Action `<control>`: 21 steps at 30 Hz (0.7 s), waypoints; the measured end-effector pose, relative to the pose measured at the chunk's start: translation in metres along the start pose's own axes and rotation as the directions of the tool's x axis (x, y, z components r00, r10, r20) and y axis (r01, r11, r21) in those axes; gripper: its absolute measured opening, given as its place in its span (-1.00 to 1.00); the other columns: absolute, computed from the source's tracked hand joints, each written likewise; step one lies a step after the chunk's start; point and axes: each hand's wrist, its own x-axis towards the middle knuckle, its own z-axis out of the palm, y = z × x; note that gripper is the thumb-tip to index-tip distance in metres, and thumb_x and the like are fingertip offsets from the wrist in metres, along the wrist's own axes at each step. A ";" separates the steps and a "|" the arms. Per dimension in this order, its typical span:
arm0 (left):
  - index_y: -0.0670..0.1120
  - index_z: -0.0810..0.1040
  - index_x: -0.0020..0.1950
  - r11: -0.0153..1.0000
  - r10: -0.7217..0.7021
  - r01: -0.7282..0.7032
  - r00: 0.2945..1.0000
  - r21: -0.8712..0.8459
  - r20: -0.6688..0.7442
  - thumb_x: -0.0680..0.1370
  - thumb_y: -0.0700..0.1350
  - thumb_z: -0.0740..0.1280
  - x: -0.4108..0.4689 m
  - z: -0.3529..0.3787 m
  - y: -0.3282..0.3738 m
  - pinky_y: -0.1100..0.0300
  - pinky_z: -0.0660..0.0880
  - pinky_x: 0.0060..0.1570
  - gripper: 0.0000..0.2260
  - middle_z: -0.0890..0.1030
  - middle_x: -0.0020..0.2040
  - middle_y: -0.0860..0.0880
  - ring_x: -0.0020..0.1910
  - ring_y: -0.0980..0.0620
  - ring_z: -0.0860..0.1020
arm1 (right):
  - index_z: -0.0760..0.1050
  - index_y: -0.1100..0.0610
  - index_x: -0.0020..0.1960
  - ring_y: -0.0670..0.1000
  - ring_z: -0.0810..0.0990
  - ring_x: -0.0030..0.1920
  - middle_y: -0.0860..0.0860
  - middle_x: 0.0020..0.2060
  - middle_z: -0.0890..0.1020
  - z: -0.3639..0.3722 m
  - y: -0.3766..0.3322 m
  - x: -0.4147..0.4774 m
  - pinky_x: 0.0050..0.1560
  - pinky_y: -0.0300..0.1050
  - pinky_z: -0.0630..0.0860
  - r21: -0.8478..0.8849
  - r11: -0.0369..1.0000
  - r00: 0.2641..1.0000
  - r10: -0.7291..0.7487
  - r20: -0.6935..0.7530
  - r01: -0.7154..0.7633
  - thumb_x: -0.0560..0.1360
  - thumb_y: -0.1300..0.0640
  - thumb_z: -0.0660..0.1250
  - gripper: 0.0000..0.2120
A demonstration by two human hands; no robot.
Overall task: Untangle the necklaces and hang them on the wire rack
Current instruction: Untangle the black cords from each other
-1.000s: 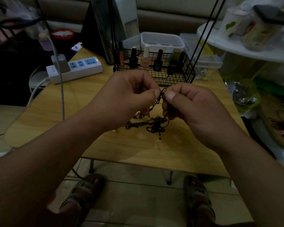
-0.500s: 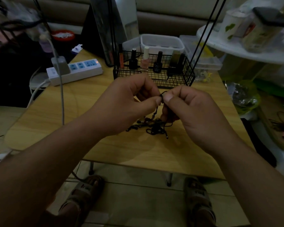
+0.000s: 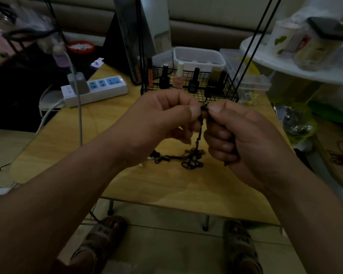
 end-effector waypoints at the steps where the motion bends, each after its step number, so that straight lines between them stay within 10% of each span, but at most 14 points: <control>1: -0.05 0.61 -0.11 1.000 -0.005 0.006 1.000 -0.020 0.008 0.59 -0.18 0.33 0.000 -0.001 -0.001 0.13 0.58 -0.17 -0.88 0.63 -0.24 -0.01 -0.21 0.00 0.57 | 0.45 0.10 -0.10 -0.07 0.17 -0.47 -0.03 -0.41 0.30 0.000 0.001 0.000 -0.51 -0.23 0.12 -0.035 0.999 0.999 -0.026 -0.024 0.025 0.67 0.15 0.23 -0.83; 11: -0.02 0.62 -0.23 0.998 -0.008 0.004 0.998 -0.067 -0.066 0.51 -0.16 0.38 0.004 0.001 0.000 0.17 0.57 -0.22 -0.87 0.62 -0.29 -0.03 -0.28 0.05 0.57 | 0.55 -0.07 0.00 -0.04 0.61 -0.10 -0.07 -0.11 0.63 0.004 0.000 -0.013 -0.13 -0.08 0.58 -0.628 0.722 0.821 -0.525 -0.224 0.290 0.57 0.10 0.43 -0.91; 21: -0.15 0.61 -0.13 0.994 0.047 -0.036 0.994 0.107 -0.098 0.59 -0.28 0.39 0.005 0.004 -0.003 0.17 0.58 -0.20 -0.89 0.65 -0.27 -0.03 -0.27 0.04 0.58 | 0.62 -0.15 -0.08 -0.11 0.64 -0.09 -0.20 -0.16 0.67 0.009 0.003 -0.015 -0.21 -0.26 0.56 -0.648 0.725 0.868 -0.456 -0.196 0.235 0.55 0.01 0.43 -0.94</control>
